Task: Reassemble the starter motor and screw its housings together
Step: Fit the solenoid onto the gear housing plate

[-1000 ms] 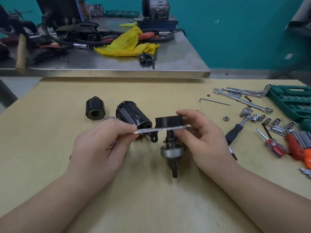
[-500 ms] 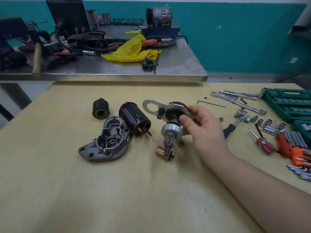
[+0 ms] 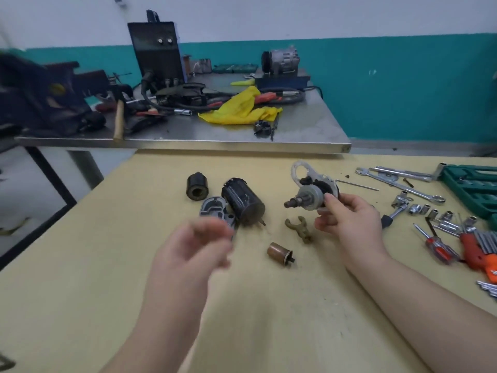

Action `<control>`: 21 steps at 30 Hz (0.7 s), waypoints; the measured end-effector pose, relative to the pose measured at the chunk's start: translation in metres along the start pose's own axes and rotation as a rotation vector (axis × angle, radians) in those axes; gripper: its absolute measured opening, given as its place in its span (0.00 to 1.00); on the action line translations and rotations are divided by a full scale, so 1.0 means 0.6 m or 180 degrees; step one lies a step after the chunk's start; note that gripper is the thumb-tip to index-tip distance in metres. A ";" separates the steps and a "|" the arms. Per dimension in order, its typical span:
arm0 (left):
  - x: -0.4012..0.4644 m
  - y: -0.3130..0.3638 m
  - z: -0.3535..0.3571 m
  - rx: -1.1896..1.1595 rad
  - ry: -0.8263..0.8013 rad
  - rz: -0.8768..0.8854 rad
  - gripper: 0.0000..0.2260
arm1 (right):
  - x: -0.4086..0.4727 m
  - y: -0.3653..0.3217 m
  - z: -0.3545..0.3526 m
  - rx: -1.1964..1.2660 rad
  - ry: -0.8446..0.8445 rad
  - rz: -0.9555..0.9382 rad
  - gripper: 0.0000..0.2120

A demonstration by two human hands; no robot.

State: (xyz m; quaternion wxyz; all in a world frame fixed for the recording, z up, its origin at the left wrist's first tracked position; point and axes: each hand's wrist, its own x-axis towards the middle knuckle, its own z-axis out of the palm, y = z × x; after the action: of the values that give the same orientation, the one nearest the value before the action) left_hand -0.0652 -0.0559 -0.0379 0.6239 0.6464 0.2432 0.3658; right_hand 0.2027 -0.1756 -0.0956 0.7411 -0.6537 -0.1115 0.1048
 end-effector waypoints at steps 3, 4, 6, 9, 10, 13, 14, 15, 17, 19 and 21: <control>0.104 0.006 0.020 0.0017 0.0832 0.0154 0.11 | 0.005 0.002 -0.008 0.0124 0.0031 0.0155 0.12; 0.142 0.001 0.020 0.0062 0.0896 0.0242 0.11 | 0.007 0.002 -0.009 0.0162 0.0056 0.0201 0.13; 0.195 -0.012 0.005 0.0516 0.0777 0.0252 0.12 | 0.010 0.003 -0.008 0.0205 0.0066 0.0271 0.13; 0.239 -0.037 -0.029 0.1204 0.0530 0.0169 0.11 | 0.016 0.006 -0.004 0.0257 0.0071 0.0292 0.14; 0.245 -0.045 -0.041 0.1373 0.0446 0.0166 0.10 | 0.017 0.008 -0.003 0.0253 0.0097 0.0299 0.14; 0.249 -0.075 -0.082 0.1869 0.0001 0.0208 0.08 | 0.022 0.012 -0.001 0.0215 0.0167 0.0314 0.16; 0.246 -0.079 -0.094 0.1896 -0.0191 0.0238 0.08 | 0.023 0.013 0.000 0.0203 0.0192 0.0312 0.16; 0.244 -0.082 -0.104 0.1953 -0.0412 0.0315 0.08 | 0.025 0.013 0.002 0.0184 0.0219 0.0310 0.16; 0.238 -0.087 -0.116 0.2313 -0.0848 0.0730 0.06 | 0.029 0.013 0.004 0.0146 0.0244 0.0302 0.16; 0.235 -0.088 -0.121 0.2735 -0.1278 0.0947 0.05 | 0.032 0.012 0.006 0.0090 0.0232 0.0289 0.16; 0.229 -0.086 -0.124 0.2960 -0.1576 0.0831 0.19 | 0.032 0.010 0.005 0.0059 0.0258 0.0284 0.15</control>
State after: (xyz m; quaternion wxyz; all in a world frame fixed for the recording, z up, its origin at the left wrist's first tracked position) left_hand -0.0315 0.1022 -0.0688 0.2601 0.9460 0.1428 0.1309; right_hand 0.2200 -0.1665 -0.1008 0.7456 -0.6549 -0.0511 0.1122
